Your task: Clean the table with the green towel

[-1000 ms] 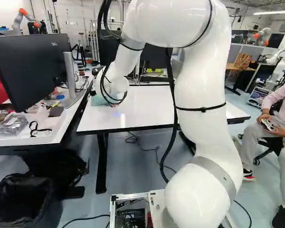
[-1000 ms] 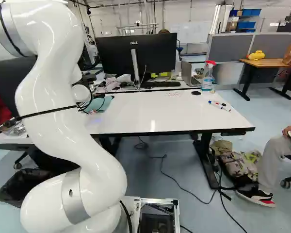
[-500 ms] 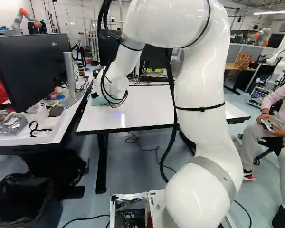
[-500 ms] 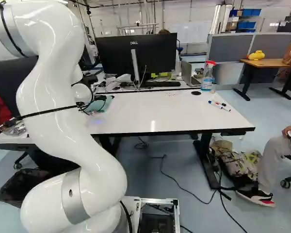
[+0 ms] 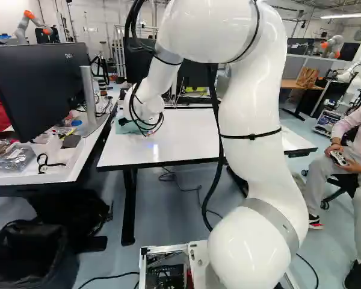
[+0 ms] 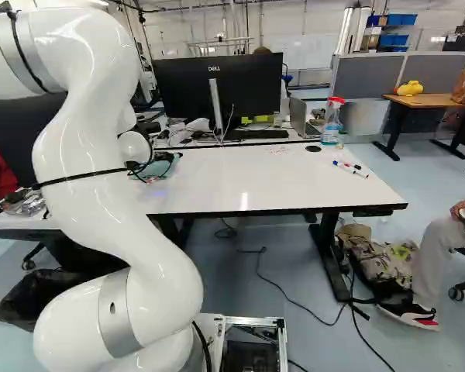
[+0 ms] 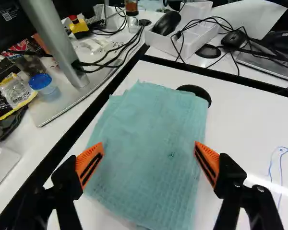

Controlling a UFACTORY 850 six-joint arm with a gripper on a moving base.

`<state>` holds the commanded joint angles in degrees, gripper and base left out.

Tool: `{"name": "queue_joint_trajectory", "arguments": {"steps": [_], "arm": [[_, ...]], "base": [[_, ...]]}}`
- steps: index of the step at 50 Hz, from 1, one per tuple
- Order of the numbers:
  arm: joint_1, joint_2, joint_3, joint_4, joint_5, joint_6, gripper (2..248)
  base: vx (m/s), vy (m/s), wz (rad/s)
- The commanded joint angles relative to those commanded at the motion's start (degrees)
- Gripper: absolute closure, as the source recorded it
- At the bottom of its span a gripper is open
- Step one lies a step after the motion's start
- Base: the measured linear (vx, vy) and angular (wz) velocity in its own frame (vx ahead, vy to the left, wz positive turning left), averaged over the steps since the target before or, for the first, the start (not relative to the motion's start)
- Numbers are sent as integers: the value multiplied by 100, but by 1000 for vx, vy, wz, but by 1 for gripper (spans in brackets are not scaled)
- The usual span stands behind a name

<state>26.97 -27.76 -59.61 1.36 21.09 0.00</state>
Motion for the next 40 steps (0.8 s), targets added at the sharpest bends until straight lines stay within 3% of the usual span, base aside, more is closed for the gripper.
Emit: {"name": "queue_joint_trajectory", "arguments": {"steps": [40], "arm": [[-7,-22,-29,6,-64,0,3]], "base": [[0,0,0]]}}
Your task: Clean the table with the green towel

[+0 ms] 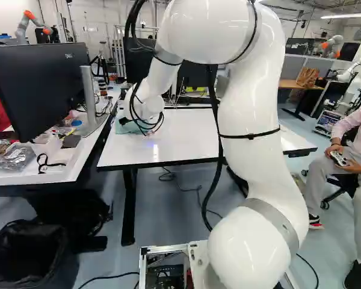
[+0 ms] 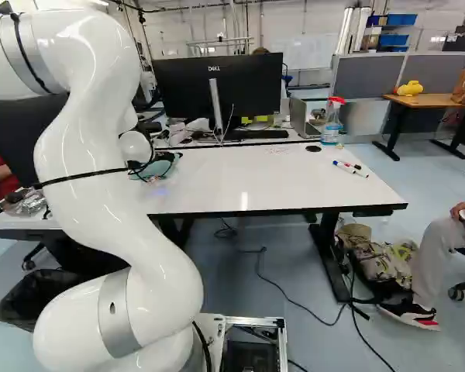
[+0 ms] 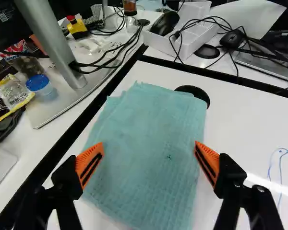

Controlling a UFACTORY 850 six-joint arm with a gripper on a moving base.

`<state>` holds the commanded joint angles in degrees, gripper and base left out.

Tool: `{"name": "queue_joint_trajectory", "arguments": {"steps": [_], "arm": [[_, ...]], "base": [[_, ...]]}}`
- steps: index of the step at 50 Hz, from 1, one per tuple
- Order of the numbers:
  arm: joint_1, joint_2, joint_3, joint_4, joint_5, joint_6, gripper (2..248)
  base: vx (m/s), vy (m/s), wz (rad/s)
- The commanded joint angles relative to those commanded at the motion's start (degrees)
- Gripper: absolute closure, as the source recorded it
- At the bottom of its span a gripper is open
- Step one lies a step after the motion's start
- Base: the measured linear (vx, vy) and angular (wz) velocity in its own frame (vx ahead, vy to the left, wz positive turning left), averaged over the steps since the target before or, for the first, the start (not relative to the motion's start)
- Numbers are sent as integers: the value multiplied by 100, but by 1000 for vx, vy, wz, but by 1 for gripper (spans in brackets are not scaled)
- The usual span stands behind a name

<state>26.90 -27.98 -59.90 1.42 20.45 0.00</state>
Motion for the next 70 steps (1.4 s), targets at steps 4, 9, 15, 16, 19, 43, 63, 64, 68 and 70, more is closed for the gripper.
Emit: {"name": "queue_joint_trajectory", "arguments": {"steps": [4,9,15,16,19,43,63,64,68,70], "arm": [[0,0,0,11,-70,0,3],[0,0,0,27,-170,0,3],[0,0,0,34,-201,0,3],[0,0,0,34,-201,0,3],[0,0,0,34,-201,0,3],[0,0,0,34,-201,0,140],[0,49,13,34,-201,0,208],[0,57,15,34,-201,0,208],[0,108,29,34,-201,0,208],[0,135,36,34,-201,0,208]], "base": [[0,0,0],[0,0,0],[0,0,0],[0,0,0],[0,0,0],[0,0,0],[0,0,0],[0,0,0],[0,0,0],[0,0,0]]}}
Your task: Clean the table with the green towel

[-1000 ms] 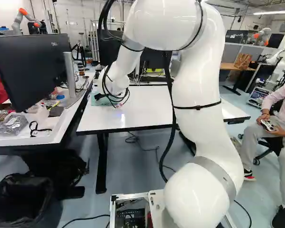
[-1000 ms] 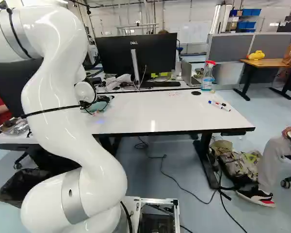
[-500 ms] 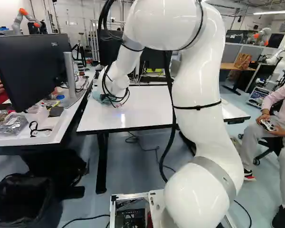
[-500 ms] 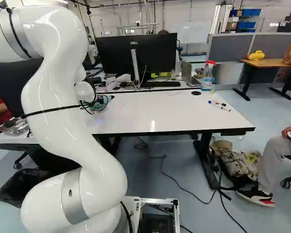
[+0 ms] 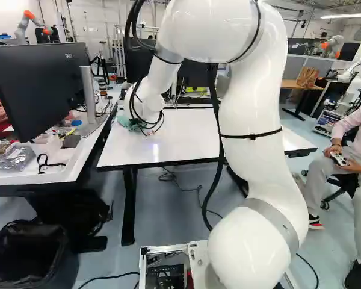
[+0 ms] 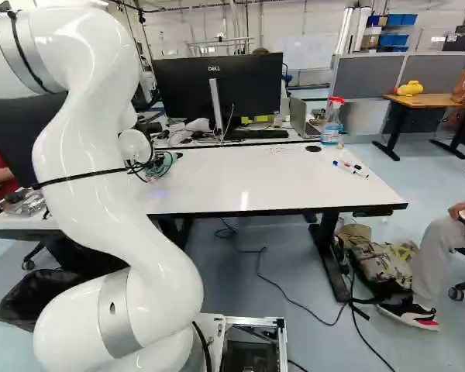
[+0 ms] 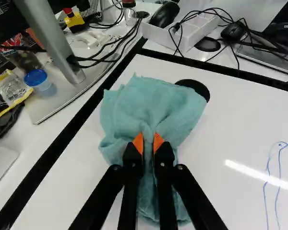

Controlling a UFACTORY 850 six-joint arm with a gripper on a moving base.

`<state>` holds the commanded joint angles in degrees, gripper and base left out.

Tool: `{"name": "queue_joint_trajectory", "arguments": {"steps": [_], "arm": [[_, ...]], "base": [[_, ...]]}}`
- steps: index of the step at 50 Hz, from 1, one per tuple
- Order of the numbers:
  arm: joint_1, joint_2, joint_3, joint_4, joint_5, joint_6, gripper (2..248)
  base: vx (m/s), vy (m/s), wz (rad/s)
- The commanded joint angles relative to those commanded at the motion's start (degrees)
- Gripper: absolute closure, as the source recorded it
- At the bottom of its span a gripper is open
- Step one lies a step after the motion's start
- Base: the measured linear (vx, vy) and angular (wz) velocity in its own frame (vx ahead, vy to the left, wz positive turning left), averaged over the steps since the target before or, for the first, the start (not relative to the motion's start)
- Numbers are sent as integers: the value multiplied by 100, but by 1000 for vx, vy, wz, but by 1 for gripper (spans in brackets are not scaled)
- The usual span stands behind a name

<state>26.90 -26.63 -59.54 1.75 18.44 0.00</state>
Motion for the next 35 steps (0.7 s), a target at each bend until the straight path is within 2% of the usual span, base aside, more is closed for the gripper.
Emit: {"name": "queue_joint_trajectory", "arguments": {"steps": [35], "arm": [[-1,493,117,0,0,0,208]], "base": [[0,0,0]]}}
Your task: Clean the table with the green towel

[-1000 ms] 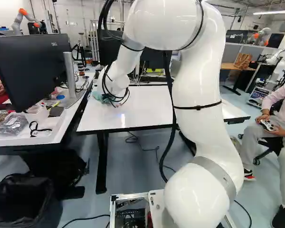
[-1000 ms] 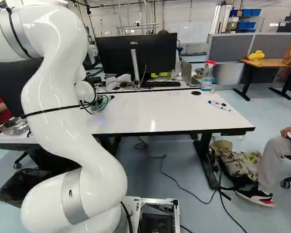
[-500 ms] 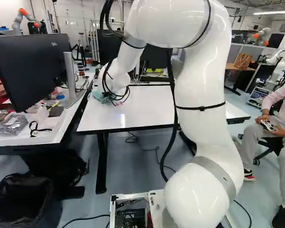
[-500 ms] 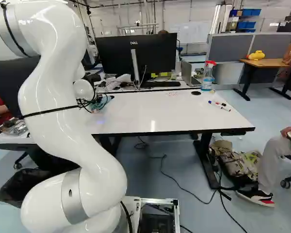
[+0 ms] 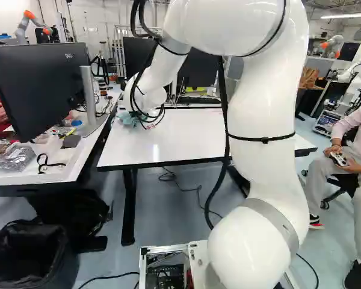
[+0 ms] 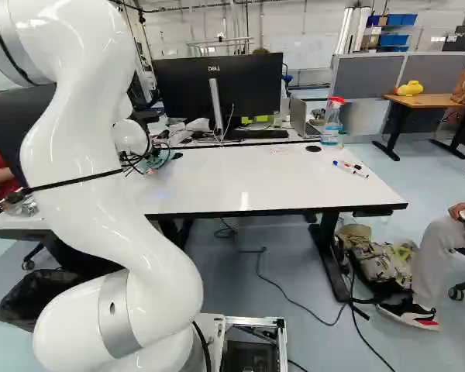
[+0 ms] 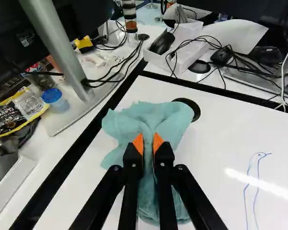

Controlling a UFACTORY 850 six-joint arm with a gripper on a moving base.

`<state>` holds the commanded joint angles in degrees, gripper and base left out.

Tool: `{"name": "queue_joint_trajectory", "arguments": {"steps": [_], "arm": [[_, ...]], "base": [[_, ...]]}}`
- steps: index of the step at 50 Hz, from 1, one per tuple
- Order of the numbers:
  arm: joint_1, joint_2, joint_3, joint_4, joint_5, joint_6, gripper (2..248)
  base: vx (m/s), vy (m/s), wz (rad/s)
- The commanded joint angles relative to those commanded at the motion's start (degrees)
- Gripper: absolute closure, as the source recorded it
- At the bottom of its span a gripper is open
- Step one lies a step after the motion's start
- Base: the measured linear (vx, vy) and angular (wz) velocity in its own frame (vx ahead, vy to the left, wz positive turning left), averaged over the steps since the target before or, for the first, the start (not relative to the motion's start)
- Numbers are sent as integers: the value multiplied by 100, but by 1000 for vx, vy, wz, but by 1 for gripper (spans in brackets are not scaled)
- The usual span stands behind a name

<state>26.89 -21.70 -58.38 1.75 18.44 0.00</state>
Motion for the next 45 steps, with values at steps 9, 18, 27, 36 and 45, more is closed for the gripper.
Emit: {"name": "queue_joint_trajectory", "arguments": {"steps": [9,18,27,36,45], "arm": [[-15,246,230,0,0,0,208],[-44,487,520,0,0,0,208],[-101,718,793,0,0,0,208],[-207,901,1006,0,0,0,208],[-330,1066,1194,0,0,0,208]], "base": [[0,0,0],[0,0,0],[0,0,0],[0,0,0],[0,0,0]]}}
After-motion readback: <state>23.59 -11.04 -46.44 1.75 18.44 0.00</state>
